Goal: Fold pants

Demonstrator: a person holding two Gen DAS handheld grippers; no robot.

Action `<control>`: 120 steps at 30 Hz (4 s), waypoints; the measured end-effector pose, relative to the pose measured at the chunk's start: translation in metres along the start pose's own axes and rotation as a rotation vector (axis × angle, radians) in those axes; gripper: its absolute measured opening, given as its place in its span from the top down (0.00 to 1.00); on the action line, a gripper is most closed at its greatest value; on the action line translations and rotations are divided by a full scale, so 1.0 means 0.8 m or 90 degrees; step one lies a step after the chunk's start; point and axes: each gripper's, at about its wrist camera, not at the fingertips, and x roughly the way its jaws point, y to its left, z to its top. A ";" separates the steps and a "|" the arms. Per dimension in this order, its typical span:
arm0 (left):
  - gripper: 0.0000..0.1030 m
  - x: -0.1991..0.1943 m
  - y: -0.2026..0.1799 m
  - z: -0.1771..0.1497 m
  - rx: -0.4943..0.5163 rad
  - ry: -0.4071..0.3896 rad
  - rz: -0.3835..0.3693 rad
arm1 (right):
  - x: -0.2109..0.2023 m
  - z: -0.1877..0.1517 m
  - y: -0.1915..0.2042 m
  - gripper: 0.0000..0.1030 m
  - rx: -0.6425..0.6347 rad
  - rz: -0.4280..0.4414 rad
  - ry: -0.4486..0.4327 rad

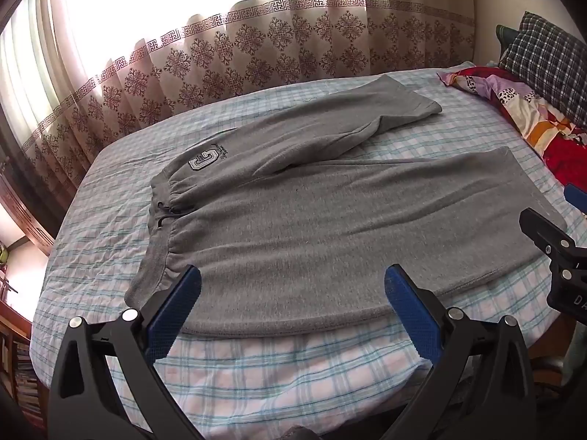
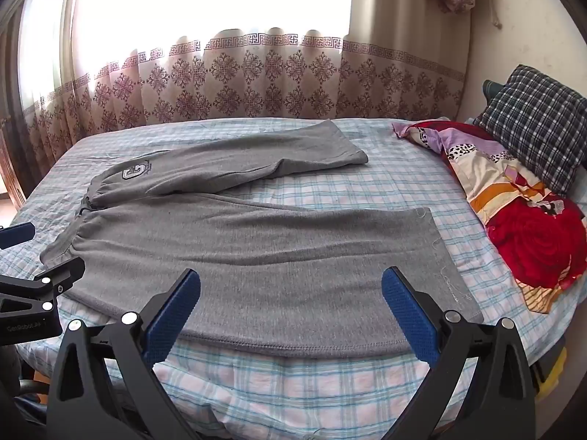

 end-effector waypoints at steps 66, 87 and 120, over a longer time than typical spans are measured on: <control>0.02 0.178 0.016 -0.043 -0.024 0.251 -0.074 | 0.186 -0.059 0.055 0.05 -0.074 0.115 0.349; 0.02 0.154 0.014 -0.018 -0.022 0.213 -0.090 | 0.172 -0.010 -0.015 0.05 -0.030 0.065 0.253; 0.02 0.348 -0.153 0.172 -0.005 0.199 -0.111 | 0.239 -0.029 -0.211 0.05 0.051 -0.123 0.243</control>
